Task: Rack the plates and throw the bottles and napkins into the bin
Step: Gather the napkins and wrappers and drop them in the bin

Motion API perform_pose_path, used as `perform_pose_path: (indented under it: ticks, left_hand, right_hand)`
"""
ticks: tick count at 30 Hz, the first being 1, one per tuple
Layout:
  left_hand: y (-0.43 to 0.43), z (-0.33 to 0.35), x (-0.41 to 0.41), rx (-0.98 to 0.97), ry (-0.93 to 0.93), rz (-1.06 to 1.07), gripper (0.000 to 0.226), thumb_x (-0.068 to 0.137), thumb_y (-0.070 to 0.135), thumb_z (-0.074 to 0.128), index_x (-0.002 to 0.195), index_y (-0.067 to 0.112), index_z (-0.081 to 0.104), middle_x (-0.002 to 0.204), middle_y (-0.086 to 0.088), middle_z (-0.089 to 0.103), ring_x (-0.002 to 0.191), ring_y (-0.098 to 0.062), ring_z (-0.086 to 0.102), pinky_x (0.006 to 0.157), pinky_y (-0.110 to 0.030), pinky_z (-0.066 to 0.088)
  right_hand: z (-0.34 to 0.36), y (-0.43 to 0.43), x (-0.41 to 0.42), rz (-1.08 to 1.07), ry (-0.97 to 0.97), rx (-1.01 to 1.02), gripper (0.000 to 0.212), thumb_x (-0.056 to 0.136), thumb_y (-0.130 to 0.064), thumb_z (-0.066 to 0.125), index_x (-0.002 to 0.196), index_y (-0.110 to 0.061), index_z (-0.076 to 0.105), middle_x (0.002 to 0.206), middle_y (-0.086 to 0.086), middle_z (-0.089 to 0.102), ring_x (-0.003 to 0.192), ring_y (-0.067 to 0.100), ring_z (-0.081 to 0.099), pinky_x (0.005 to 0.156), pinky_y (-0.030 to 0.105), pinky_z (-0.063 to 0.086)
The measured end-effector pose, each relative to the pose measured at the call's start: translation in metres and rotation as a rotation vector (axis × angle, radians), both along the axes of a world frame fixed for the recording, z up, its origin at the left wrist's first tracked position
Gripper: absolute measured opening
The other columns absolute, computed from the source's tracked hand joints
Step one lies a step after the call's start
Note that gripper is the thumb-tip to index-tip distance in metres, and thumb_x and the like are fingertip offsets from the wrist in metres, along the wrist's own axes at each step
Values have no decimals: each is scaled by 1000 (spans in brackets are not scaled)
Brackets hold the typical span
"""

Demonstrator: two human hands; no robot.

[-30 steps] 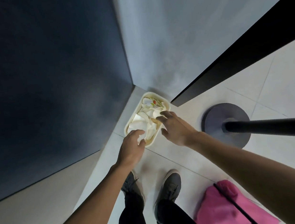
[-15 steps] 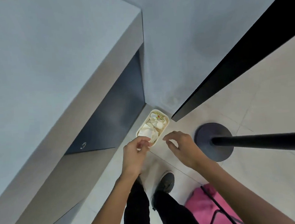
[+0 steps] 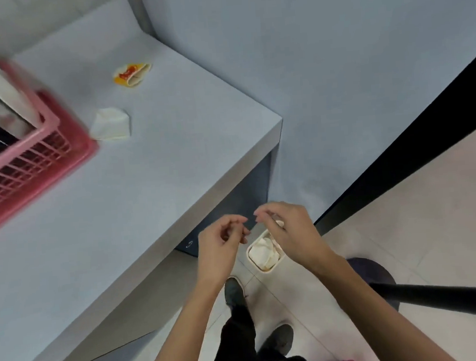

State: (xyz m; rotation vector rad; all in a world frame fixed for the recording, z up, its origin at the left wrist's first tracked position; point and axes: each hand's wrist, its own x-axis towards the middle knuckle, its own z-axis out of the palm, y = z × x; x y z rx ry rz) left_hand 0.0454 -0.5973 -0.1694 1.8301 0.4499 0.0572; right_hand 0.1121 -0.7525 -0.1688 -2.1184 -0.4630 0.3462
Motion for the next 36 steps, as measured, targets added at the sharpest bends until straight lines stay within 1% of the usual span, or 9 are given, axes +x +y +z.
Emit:
perform_pose_path:
  ticks: [5,8,12,16,18,20,23,26,36]
  left_hand:
    - [49,29,30,76,-78,68,19,98,8,56,97,18,72,76,4,71,69,-11,67,68,-18,52]
    - [89,41,58,186,-95,104,19,97,9,56,100,18,71,84,9,72,76,-5,67,72,-12,50]
    - [157,45,105,451,-86,125,22,92,10,60,111,17,69,106,6,70,92,-6,63,84,-20,49]
    - [227,41,158,743,16,111,42,87,17,64,129,15,58,138,-6,52,126,-29,46,98,-37,40]
    - [255,40,181,871,114,143,57,87,25,66,140,16,48,153,-9,34,141,-34,27,111,-47,30]
    - [276,34,202,885,223,170,71,88,36,67,148,18,35,162,-11,15,150,-36,7,118,-53,17]
    - [287,14,226,773,358,183,79,89,45,62,152,19,23,164,-10,4,151,-35,-1,120,-57,10]
    - [281,-6,233,781,266,220,67,90,39,56,148,20,27,162,-11,13,148,-35,14,120,-53,15]
    - [283,-37,231,844,97,259,46,97,39,49,138,21,40,160,-6,21,148,-33,17,120,-52,16]
  right_hand:
    - [35,40,41,75,-113,28,20,99,-21,53,101,-13,72,95,0,72,88,15,63,83,32,52]
    - [48,72,72,141,-136,-66,24,100,-20,51,116,-14,69,116,1,68,106,13,59,96,23,45]
    - [48,120,115,243,-120,-250,39,102,-26,47,140,-17,50,147,5,46,137,21,37,109,22,25]
    - [41,160,148,383,-124,-563,59,104,-36,40,156,-19,18,163,13,12,150,32,10,121,46,17]
    - [38,176,158,412,-203,-728,59,103,-38,39,154,-15,20,157,18,22,143,37,24,117,49,23]
    - [39,190,171,366,-302,-805,50,102,-38,40,145,-12,36,139,15,44,124,35,45,107,45,33]
    - [50,205,201,268,-227,-714,38,100,-33,44,133,-14,50,124,9,56,115,29,54,99,38,40]
    - [60,220,236,221,-84,-541,38,99,-27,50,135,-15,51,126,7,57,118,27,54,96,34,43]
    - [48,349,325,379,-442,-564,63,90,-13,57,148,-13,31,155,15,15,133,36,30,94,42,47]
